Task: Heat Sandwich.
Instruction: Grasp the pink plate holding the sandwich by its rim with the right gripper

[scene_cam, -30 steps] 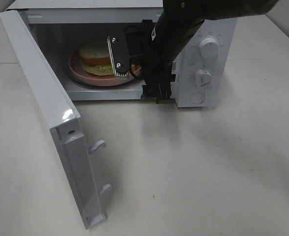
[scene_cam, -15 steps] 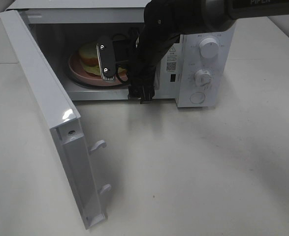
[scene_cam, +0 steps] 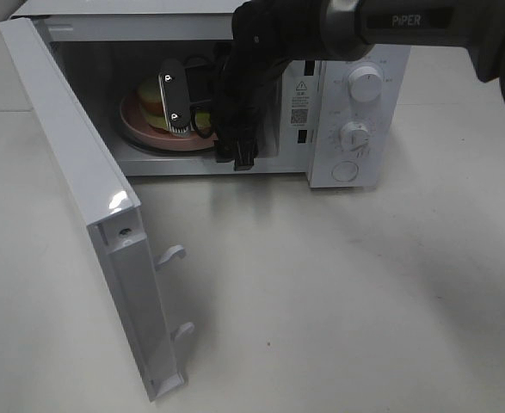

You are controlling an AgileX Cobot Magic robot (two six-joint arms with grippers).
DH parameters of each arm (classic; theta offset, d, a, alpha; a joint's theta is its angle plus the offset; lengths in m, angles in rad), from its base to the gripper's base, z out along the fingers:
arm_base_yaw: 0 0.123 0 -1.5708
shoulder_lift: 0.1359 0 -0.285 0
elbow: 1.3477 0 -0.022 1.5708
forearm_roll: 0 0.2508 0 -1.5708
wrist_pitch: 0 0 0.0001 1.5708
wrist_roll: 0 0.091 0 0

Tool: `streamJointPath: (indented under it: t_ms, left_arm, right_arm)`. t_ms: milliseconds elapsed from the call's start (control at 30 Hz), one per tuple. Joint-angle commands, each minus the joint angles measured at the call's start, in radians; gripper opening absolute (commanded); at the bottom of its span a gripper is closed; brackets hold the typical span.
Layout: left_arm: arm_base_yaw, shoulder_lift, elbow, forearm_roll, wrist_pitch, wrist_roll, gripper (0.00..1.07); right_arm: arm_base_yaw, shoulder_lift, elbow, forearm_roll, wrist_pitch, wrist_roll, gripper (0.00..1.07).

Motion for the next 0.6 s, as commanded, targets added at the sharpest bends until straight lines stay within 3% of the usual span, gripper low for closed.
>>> streamJointPath:
  t_ms: [33, 467, 600]
  left_arm:
    - [0.002, -0.029, 0.005, -0.001, -0.013, 0.000, 1.00]
    - [0.002, -0.029, 0.005, -0.001, -0.013, 0.000, 1.00]
    - [0.002, -0.029, 0.005, -0.001, -0.013, 0.000, 1.00]
  right_arm:
    - [0.006, 0.019, -0.036, -0.014, 0.022, 0.010, 0.79]
    - [0.017, 0.127, -0.168, 0.003, 0.044, 0.054, 0.77]
    - [0.017, 0.132, -0.167, 0.013, 0.048, 0.062, 0.69]
